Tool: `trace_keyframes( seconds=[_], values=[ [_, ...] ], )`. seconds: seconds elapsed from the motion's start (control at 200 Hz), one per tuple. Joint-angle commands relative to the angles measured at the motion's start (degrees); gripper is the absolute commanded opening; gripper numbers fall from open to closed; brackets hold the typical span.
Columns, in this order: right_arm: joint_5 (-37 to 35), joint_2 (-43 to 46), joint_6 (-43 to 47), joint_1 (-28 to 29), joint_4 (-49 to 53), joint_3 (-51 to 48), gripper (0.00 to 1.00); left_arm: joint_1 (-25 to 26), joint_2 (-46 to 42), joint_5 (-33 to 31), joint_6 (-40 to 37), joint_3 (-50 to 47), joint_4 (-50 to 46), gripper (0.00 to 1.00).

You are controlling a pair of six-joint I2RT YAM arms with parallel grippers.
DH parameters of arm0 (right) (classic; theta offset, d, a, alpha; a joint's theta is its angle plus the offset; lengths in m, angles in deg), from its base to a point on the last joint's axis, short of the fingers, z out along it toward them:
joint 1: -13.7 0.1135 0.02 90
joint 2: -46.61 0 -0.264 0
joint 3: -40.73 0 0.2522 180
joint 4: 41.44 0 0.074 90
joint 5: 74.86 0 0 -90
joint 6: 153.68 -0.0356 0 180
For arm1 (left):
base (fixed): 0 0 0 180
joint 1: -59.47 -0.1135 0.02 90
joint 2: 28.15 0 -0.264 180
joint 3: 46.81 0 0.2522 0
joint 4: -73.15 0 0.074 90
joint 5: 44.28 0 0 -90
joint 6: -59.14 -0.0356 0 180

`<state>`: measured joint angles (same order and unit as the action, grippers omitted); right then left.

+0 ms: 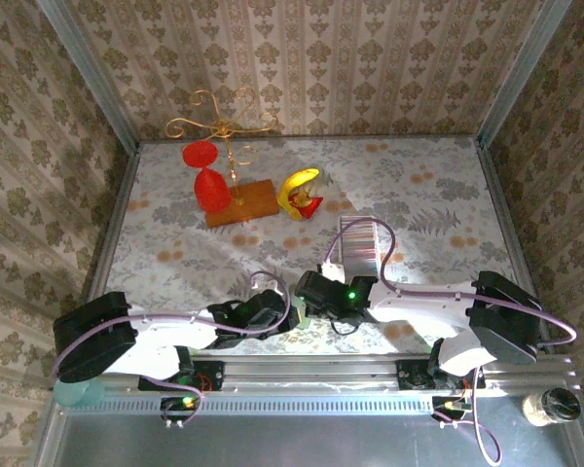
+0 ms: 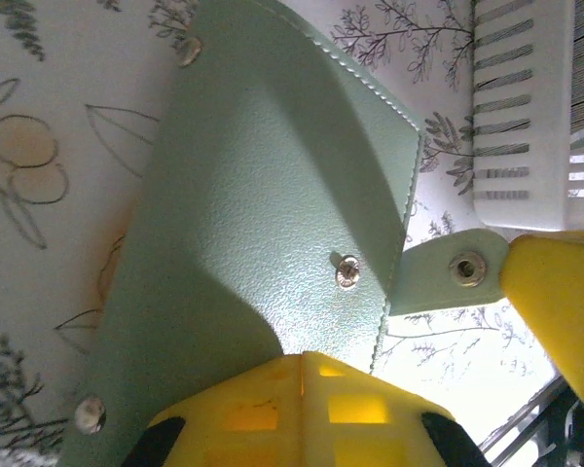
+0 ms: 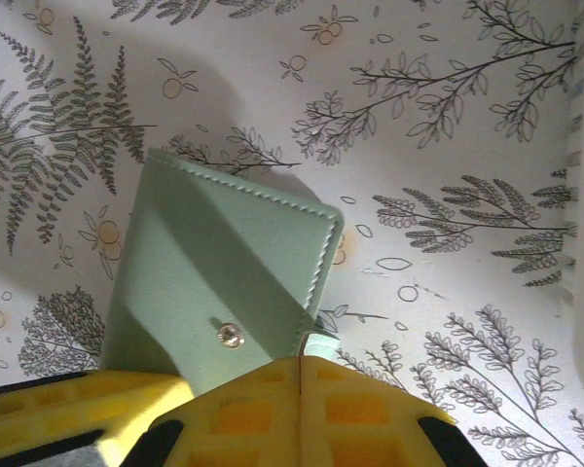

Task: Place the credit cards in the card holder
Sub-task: Close the card holder at the bottom-center of the table, then close the button on the card holder.

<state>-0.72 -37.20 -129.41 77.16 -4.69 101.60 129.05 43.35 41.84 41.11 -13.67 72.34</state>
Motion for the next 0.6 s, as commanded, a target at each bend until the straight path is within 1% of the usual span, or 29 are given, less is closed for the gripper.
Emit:
trace_keyframes(
  seconds=[0.0,0.145,0.215,0.275,0.36,0.41,0.5,0.595],
  values=[
    [-1.4,1.4,0.8,-0.4,1.6,-1.0,0.0,-1.4,-3.7,-0.2,-3.1,1.2,-8.2,0.02],
    [-1.1,0.8,1.1,-0.4,1.1,-1.0,0.0,-3.6,-9.8,-0.6,-5.0,0.9,-13.9,0.12],
    [-1.0,0.6,1.3,-0.4,1.0,-0.7,0.0,-4.8,-12.6,-0.8,-6.0,0.6,-16.4,0.19],
    [-0.9,0.4,1.5,-0.4,0.8,-0.5,0.0,-5.9,-14.9,-1.4,-6.4,0.2,-18.4,0.22],
    [-0.8,0.2,1.6,-0.4,0.7,-0.3,0.0,-7.5,-17.0,-1.4,-7.0,-1.0,-19.5,0.31],
    [-0.8,0.3,1.8,-0.4,0.4,-0.2,0.0,-8.4,-17.4,-0.5,-7.6,-1.6,-19.3,0.34],
    [-0.8,0.7,2.6,-0.4,-0.3,-0.2,0.0,-9.5,-16.6,1.7,-8.3,-1.8,-18.1,0.45],
    [-0.7,0.8,3.6,-0.6,-0.2,0.4,0.0,-9.9,-14.1,3.8,-9.1,-1.5,-15.8,0.47]
  ],
)
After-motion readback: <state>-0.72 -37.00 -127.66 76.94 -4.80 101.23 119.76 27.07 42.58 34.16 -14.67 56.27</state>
